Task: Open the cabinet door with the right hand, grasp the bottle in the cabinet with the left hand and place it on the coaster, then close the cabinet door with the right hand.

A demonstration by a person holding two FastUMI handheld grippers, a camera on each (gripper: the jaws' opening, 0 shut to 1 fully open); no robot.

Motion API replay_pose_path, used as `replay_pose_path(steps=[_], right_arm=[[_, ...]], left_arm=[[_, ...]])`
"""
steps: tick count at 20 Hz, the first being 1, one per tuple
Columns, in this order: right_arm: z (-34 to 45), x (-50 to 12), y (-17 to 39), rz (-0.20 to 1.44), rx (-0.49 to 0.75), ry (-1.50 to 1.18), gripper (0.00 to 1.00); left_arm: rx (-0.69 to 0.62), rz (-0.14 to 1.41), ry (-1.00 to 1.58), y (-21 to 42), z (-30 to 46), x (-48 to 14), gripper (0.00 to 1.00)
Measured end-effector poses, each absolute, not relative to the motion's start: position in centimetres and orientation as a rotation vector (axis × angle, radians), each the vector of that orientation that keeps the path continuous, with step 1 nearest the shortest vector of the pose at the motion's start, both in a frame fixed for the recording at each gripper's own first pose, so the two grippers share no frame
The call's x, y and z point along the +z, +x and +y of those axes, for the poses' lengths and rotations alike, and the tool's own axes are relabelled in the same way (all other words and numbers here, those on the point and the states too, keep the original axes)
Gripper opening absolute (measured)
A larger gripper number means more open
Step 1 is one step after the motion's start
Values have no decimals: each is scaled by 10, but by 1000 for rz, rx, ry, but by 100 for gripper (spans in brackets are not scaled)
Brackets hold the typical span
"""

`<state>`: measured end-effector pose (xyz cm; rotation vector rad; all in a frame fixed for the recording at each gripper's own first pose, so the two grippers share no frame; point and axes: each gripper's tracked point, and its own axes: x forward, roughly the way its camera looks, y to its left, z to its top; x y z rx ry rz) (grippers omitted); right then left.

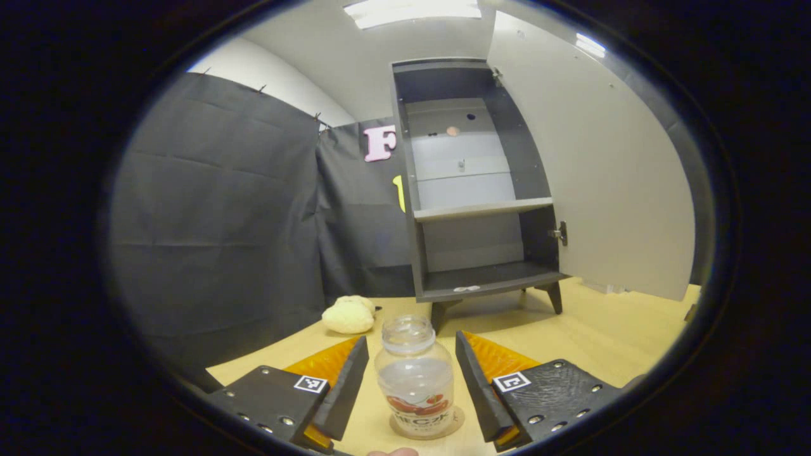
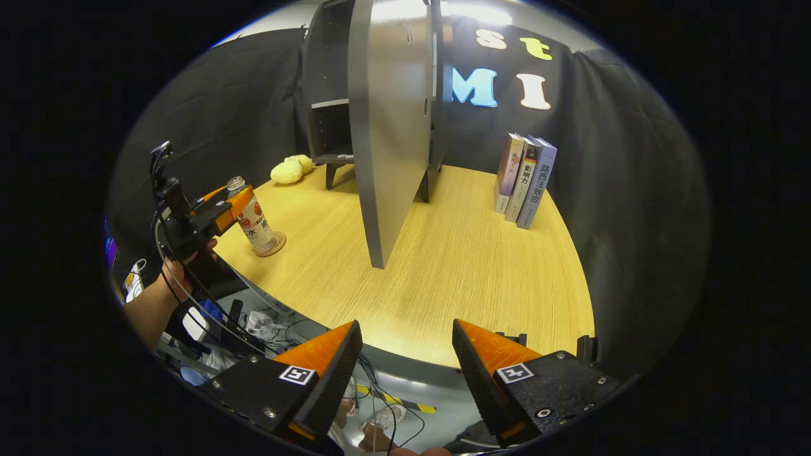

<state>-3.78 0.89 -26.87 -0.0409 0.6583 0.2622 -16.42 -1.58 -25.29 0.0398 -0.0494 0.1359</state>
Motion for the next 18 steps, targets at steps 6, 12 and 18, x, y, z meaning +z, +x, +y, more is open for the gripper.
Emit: replay_pose_path(steps=[6,12,18], right_arm=[[7,-253,-29,615,245,-7,88],[-17,-221,-9,517,162,-26,88],[-84,-152,40,348,-8,-31,90]], left_arm=[[175,-90,-53,-179,-2,-194,79],[226,-78,-93,-205,18,-142,79],[215,-76,-21,-219,7,-75,79]])
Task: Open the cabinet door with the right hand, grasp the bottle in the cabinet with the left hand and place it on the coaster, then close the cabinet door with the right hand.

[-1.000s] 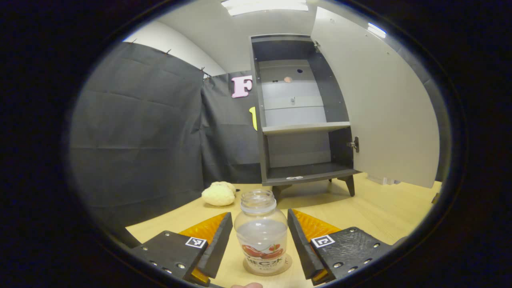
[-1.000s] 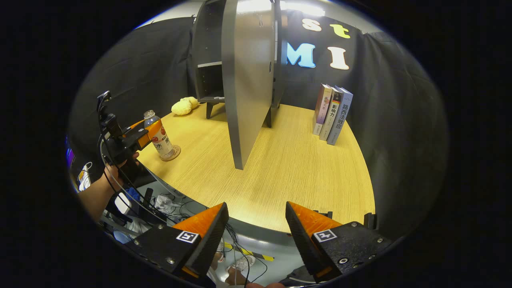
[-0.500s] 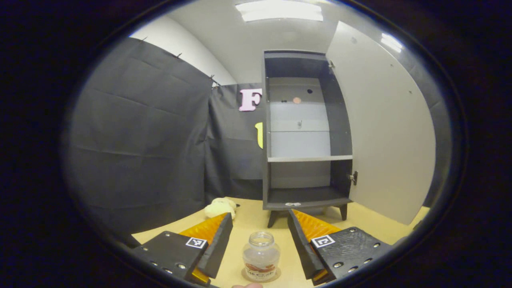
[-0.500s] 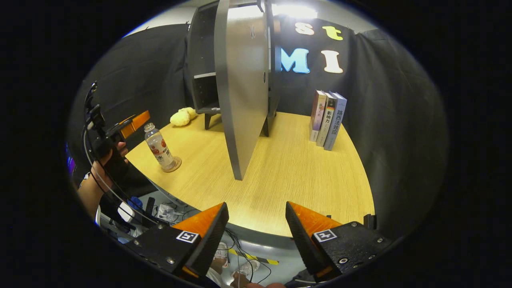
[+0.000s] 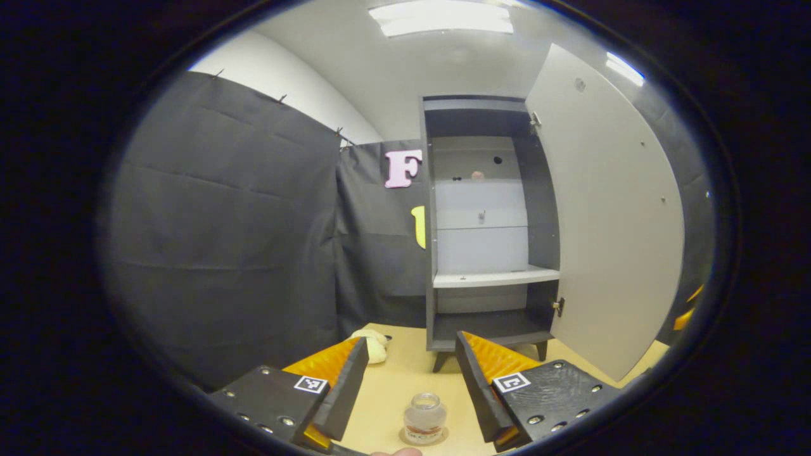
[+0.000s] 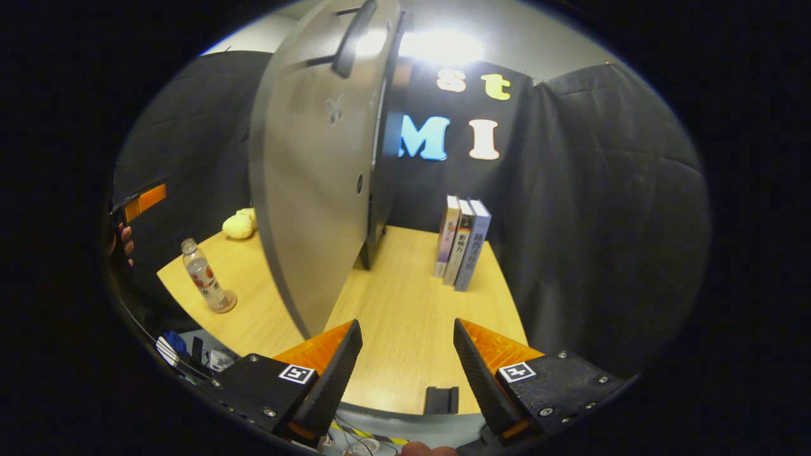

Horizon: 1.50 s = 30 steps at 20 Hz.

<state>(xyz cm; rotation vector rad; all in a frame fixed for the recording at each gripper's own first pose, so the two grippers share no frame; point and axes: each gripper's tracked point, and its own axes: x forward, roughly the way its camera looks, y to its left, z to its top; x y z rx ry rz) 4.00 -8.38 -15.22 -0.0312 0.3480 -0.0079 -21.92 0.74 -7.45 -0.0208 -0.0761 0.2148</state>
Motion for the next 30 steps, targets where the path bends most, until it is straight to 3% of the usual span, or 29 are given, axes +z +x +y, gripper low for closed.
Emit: replay_pose_path(steps=[5,11,16,20,21,24,26,30], right_arm=[[-117,-54,82,146,-100,58,90],[-88,28,97,-19,21,185,90],[-56,38,93,-5,145,237,90],[-53,37,99,0,175,225,90],[-51,39,95,-7,174,226,90],[-50,51,90,-50,139,162,85],[-40,51,89,-56,136,129,89],[-2,53,89,-44,193,111,89]], left_arm=[[145,-82,-67,-211,-43,-17,79],[137,-74,-18,-224,-63,33,84],[150,-42,-33,-243,-66,41,84],[199,-24,-16,-248,-57,39,84],[209,-32,7,-250,-52,43,73],[185,-66,44,-238,-48,55,79],[155,-61,26,-221,-46,51,82],[133,-91,-7,-197,-32,58,79]])
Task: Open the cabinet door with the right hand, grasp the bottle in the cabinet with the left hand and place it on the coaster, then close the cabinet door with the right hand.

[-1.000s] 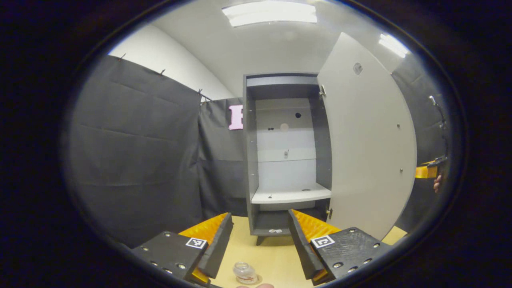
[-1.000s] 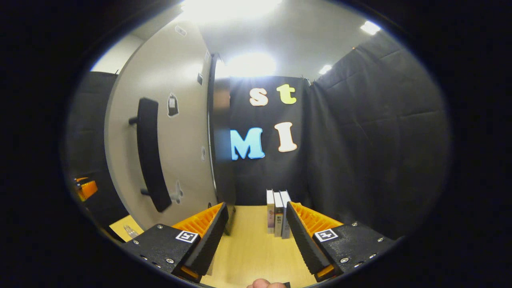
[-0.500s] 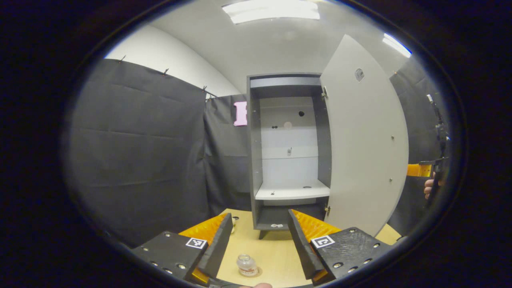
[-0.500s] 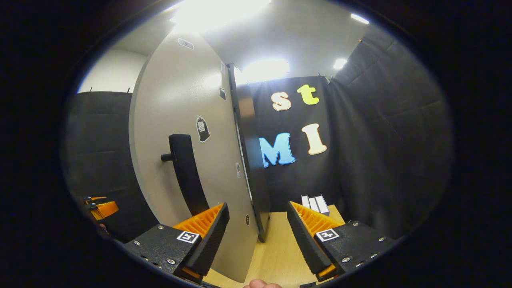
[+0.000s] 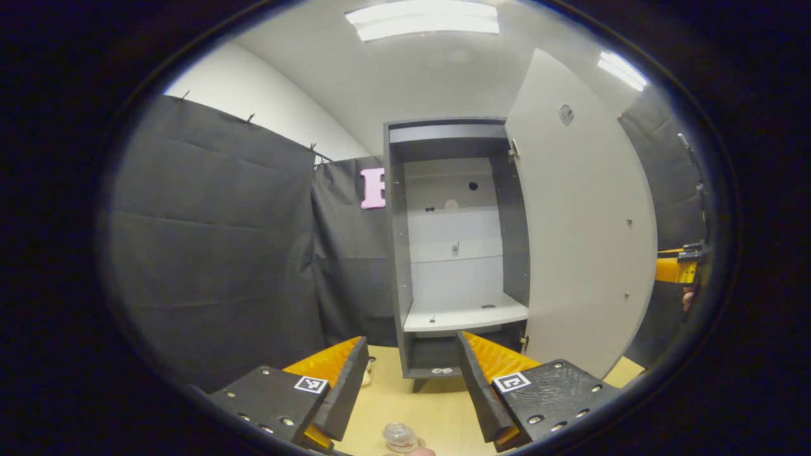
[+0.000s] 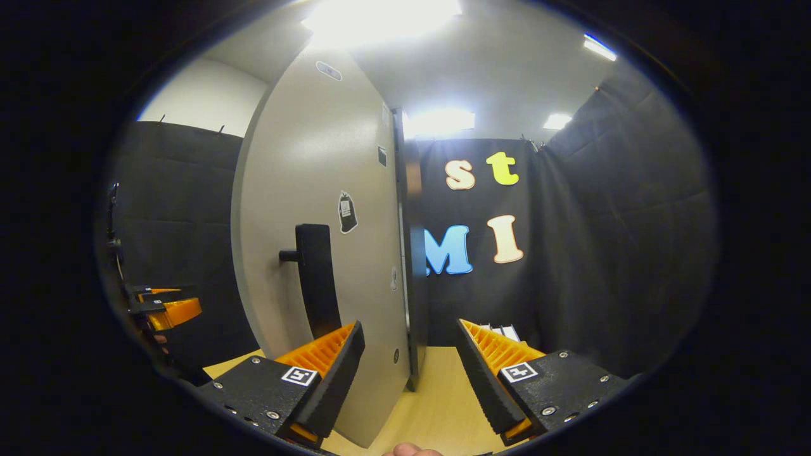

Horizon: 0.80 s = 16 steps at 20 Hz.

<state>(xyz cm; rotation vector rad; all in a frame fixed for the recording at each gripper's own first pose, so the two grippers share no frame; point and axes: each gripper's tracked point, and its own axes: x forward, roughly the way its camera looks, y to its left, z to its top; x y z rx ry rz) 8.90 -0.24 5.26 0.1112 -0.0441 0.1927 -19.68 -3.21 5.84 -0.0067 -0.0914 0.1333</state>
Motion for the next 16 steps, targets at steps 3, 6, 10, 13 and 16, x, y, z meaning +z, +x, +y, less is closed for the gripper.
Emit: replay_pose_path(steps=[3,6,10,13,16], right_arm=[[20,54,91,-37,215,109,89],[43,56,94,-46,227,99,89],[61,52,110,-39,197,108,89],[71,52,126,-32,167,161,89],[81,51,139,-33,133,209,89]], left_arm=[[115,-77,-13,-176,-20,51,79],[101,-70,-23,-160,-9,45,79],[88,-67,-15,-138,12,40,79],[61,-81,-5,-121,23,37,79],[40,-78,4,-107,38,30,79]])
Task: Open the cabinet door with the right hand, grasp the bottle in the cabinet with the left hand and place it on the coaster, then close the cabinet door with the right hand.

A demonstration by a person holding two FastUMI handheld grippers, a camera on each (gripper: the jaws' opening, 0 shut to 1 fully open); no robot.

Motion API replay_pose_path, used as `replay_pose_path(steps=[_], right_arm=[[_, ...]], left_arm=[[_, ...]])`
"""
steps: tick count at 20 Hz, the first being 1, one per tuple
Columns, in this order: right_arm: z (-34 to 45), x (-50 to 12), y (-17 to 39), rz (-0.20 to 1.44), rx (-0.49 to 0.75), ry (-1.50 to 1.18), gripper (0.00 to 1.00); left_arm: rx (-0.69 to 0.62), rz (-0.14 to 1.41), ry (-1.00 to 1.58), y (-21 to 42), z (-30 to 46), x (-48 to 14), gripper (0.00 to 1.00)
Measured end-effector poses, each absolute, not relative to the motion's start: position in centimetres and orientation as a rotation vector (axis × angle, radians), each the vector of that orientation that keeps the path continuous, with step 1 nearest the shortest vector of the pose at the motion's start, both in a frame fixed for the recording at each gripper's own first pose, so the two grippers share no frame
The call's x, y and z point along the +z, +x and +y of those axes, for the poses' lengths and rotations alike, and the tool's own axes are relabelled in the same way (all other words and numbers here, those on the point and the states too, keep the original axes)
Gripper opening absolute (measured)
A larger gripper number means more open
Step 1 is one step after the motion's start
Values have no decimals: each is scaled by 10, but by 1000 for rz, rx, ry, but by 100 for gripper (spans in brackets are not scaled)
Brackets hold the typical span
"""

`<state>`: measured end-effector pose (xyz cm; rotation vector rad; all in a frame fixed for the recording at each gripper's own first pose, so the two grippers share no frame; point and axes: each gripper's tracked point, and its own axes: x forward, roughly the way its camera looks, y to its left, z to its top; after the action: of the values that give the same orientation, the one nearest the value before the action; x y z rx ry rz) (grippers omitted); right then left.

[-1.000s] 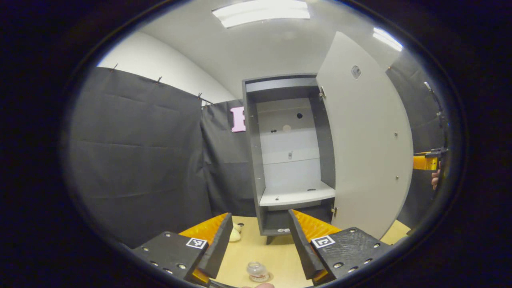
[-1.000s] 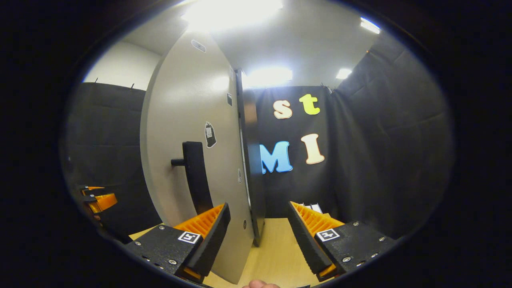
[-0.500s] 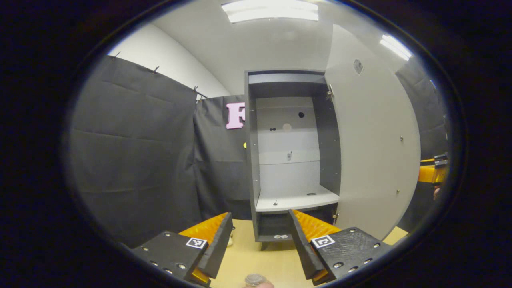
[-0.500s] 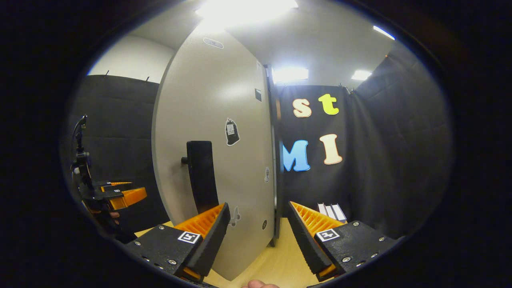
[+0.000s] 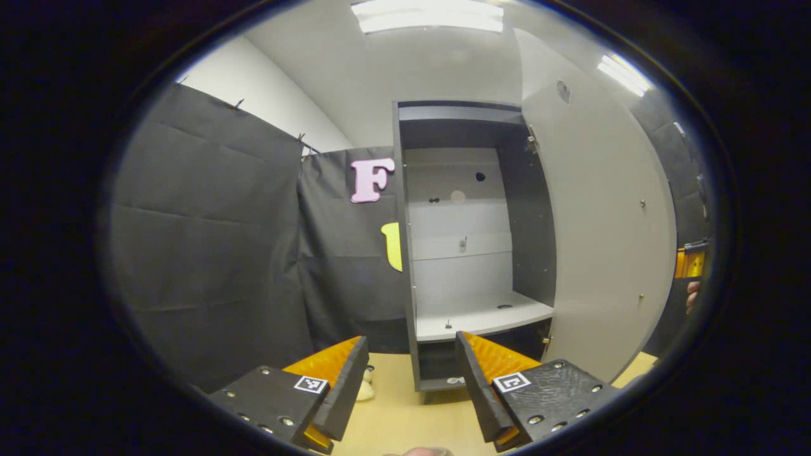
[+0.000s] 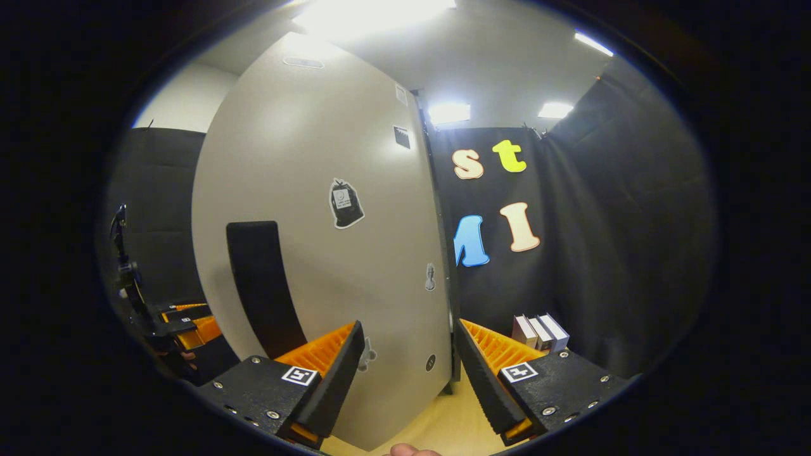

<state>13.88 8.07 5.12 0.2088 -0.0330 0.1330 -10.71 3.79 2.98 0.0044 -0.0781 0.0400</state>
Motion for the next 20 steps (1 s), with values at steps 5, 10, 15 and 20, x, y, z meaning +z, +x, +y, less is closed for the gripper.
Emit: replay_pose_path(steps=[5,10,15,20], right_arm=[[113,58,151,-64,108,230,89],[146,67,160,-92,104,192,90],[160,58,175,-71,122,198,90],[167,57,178,-67,127,197,90]], left_arm=[[-57,-101,-51,-88,47,23,79],[-112,-91,-18,-85,48,17,79],[-150,-136,6,-89,45,24,79],[-157,-120,-5,-84,45,19,79]])
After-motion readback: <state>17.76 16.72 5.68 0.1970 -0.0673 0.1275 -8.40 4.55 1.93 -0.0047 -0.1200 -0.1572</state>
